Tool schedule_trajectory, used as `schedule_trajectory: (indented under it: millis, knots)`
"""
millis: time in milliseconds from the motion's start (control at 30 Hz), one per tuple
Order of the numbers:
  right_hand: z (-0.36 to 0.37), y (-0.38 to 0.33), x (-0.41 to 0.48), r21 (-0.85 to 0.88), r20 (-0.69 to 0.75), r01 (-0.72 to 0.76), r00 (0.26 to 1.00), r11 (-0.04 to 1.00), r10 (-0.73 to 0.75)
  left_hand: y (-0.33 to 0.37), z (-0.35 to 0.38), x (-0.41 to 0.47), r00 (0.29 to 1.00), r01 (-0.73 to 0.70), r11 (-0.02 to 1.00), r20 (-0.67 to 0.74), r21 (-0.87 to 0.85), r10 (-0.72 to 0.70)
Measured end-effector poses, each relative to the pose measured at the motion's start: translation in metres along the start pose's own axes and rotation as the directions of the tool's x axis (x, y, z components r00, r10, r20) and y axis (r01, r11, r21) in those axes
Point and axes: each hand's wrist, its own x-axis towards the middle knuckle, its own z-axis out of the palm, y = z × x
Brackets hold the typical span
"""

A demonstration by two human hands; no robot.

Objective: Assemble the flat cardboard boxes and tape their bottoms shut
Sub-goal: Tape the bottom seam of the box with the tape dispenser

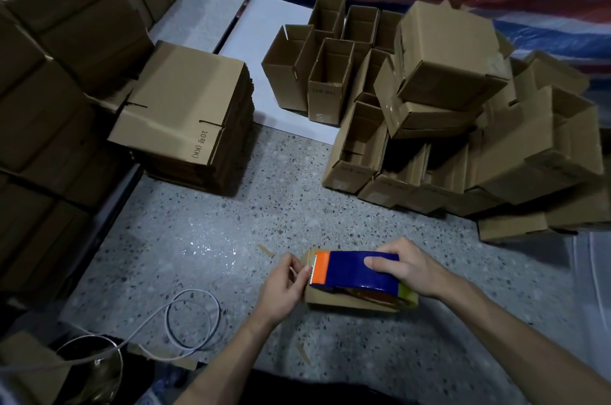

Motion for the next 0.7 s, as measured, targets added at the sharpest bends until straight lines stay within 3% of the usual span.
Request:
schedule_trajectory:
  millis: [100,333,400,567,700]
  knots:
    - [-0.009,0.005,-0.004,0.013,0.064,0.012,0.998,1.000,-0.013,0.005,-0.004,0.001,0.999,-0.044,0.985,-0.024,0.166,0.048]
    - [-0.045,0.044,-0.042,-0.079,-0.097,-0.015,0.995,0.997,0.007,0.018,-0.001,-0.003,0.999,-0.050,0.941,0.001,0.335,0.053]
    - [-0.039,0.050,-0.041,-0.137,-0.123,-0.034,0.992,0.990,0.017,0.026,0.011,-0.004,0.996,-0.020,0.938,-0.077,0.345,0.049]
    - [-0.034,0.052,-0.044,-0.141,-0.147,-0.069,0.988,0.988,0.048,0.060,0.054,0.004,0.944,0.148,0.979,-0.314,0.137,-0.099]
    - [-0.036,0.048,-0.047,-0.100,-0.119,-0.075,0.991,0.992,0.063,0.065,0.068,0.009,0.926,0.206,0.906,-0.373,0.370,-0.058]
